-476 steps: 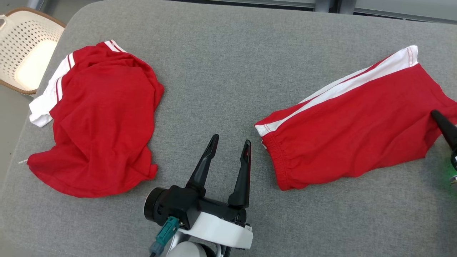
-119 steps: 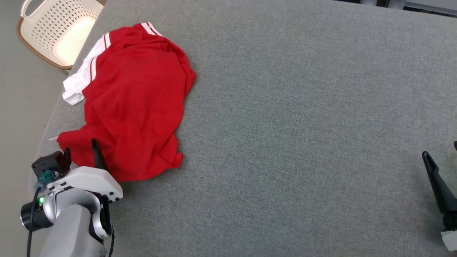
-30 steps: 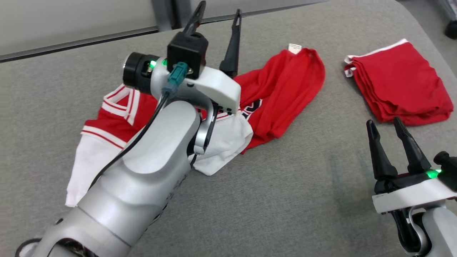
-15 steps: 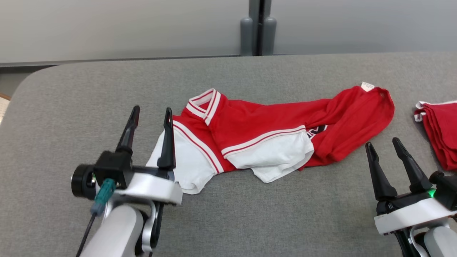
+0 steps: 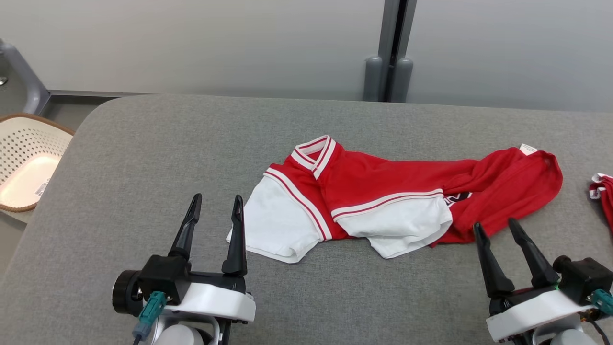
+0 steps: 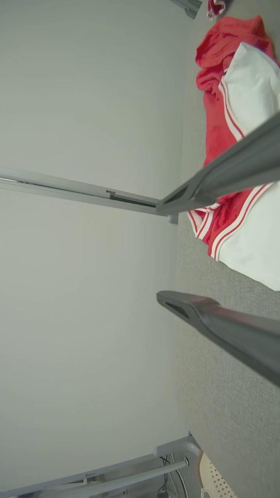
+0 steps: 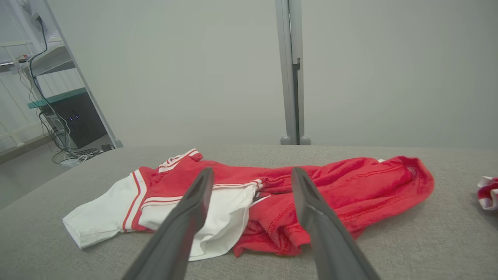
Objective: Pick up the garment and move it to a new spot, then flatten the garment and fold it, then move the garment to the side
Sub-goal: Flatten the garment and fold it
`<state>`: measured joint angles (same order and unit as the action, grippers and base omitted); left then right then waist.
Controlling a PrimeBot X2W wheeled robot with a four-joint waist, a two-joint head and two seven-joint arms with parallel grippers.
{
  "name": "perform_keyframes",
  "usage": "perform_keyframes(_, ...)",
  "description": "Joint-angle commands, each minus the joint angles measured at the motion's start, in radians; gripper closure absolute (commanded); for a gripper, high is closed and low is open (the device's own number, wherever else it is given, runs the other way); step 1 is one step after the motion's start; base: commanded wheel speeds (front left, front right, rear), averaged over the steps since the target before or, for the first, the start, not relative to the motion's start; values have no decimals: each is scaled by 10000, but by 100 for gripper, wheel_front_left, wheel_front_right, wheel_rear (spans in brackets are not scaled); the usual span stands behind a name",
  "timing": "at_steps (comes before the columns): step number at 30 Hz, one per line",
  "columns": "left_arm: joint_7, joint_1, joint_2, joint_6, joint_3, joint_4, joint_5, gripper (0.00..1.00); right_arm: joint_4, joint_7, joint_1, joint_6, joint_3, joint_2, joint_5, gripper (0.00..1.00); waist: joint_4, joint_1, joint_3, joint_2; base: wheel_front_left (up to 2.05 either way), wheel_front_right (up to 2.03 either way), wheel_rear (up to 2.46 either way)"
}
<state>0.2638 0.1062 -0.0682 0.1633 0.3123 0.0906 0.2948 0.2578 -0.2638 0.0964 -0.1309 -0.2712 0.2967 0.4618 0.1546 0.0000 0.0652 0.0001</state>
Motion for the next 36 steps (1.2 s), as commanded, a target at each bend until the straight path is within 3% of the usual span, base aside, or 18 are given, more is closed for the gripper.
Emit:
perform_keyframes(1, 7, 97, 25, -115, -76, 76, -162, 0, 199, -6, -48, 4, -134, 53, 6, 0, 191, 0, 88, -1, 0, 0, 0)
perform_keyframes(6, 6, 248, 141, -207, 23, 242, -290, 0, 661, 82, 390, 4, -506, 387, 26, 0, 651, 0, 478, -1, 0, 0, 0)
perform_keyframes(17, 6, 313, 157, 710, 799, 200, 251, 0, 1358, 125, 825, 2, -571, 931, 540, 0, 1609, 0, 1316, -1, 0, 0, 0)
perform_keyframes(18, 6, 323, 163, 832, 939, 147, 318, 0, 1386, 134, 894, 2, -684, 1022, 733, 55, 1732, 0, 1420, -1, 0, 0, 0)
perform_keyframes(19, 6, 339, 159, 883, 996, 127, 352, 0, 1368, 123, 934, 2, -738, 1084, 778, 100, 1784, 0, 1453, -1, 0, 0, 0)
perform_keyframes(29, 6, 367, 160, 1065, 1308, 210, 538, 0, 415, 6, 1139, 2, -791, 1341, 1465, 100, 2045, 0, 1295, -1, 0, 0, 0)
perform_keyframes(36, 6, 543, 162, 1017, 1671, 157, 667, 0, -551, 1078, 2400, 2, -601, 2014, 2024, 100, 2422, 0, 1265, -1, 0, 0, 0)
